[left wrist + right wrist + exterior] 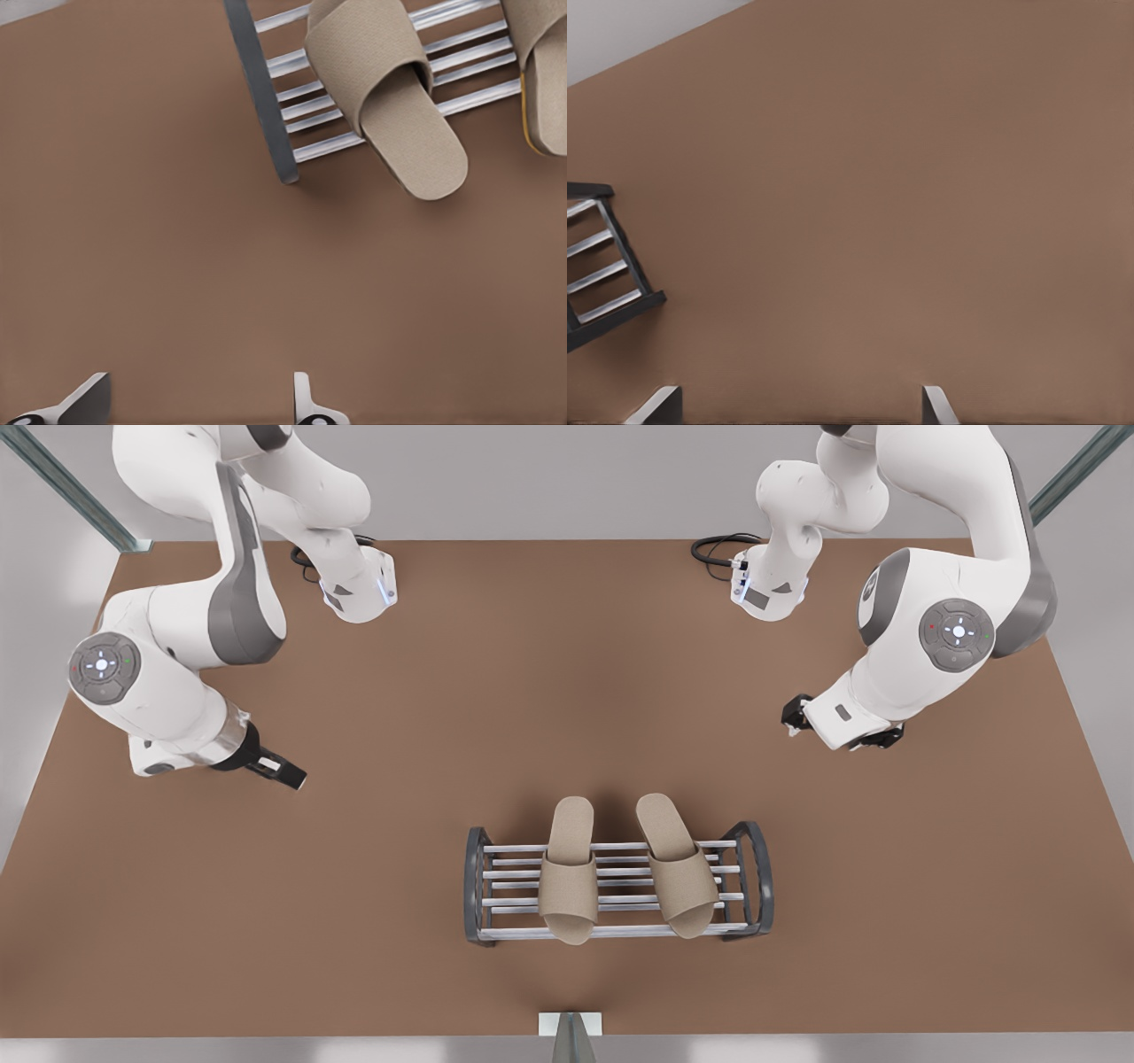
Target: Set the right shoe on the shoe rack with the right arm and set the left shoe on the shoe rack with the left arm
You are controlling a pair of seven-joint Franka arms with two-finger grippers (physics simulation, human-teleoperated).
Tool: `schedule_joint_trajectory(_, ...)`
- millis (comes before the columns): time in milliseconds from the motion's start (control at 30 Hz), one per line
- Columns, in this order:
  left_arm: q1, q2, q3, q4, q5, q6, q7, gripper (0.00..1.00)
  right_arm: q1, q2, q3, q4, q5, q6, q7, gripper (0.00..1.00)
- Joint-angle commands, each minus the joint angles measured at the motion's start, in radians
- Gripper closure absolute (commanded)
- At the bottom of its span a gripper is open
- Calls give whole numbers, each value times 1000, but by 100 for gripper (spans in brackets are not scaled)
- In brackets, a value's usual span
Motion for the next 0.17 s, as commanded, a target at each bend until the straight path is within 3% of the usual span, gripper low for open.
schedule_joint_trajectory(0, 0, -1, 0, 0, 1, -1, 104, 0, -9, -2, 14, -5, -35, -101, -540, 0)
schedule_joint_trajectory(133, 0, -1, 0, 0, 1, -1, 104, 0, -23, 3, 11, 10, -43, -140, -537, 0)
